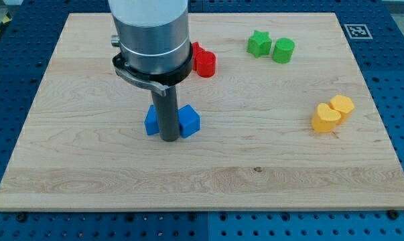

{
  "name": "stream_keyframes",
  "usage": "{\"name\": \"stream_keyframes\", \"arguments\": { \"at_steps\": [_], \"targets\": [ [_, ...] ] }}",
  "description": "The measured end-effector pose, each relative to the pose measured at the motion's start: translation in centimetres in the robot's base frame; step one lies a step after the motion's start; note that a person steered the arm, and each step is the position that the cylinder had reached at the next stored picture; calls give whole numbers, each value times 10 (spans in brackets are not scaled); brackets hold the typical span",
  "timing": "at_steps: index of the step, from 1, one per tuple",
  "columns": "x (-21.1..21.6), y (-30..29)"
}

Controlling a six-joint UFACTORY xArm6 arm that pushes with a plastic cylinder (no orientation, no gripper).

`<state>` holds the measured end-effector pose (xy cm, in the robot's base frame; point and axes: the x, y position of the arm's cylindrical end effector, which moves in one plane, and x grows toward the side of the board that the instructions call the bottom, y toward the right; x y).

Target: Separate the red star from the red circle

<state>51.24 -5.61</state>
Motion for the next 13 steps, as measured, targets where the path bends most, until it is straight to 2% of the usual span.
{"name": "stream_keyframes", "arguments": {
  "at_steps": [3, 4, 5, 6, 8, 9, 10, 11, 13],
  "targets": [
    [12, 17],
    [29, -40],
    [26, -119],
    [-24, -142],
    [-170, -100],
    [-226, -69],
    [-237, -38],
    [-229, 8],
    [-170, 73]
  ]
}}
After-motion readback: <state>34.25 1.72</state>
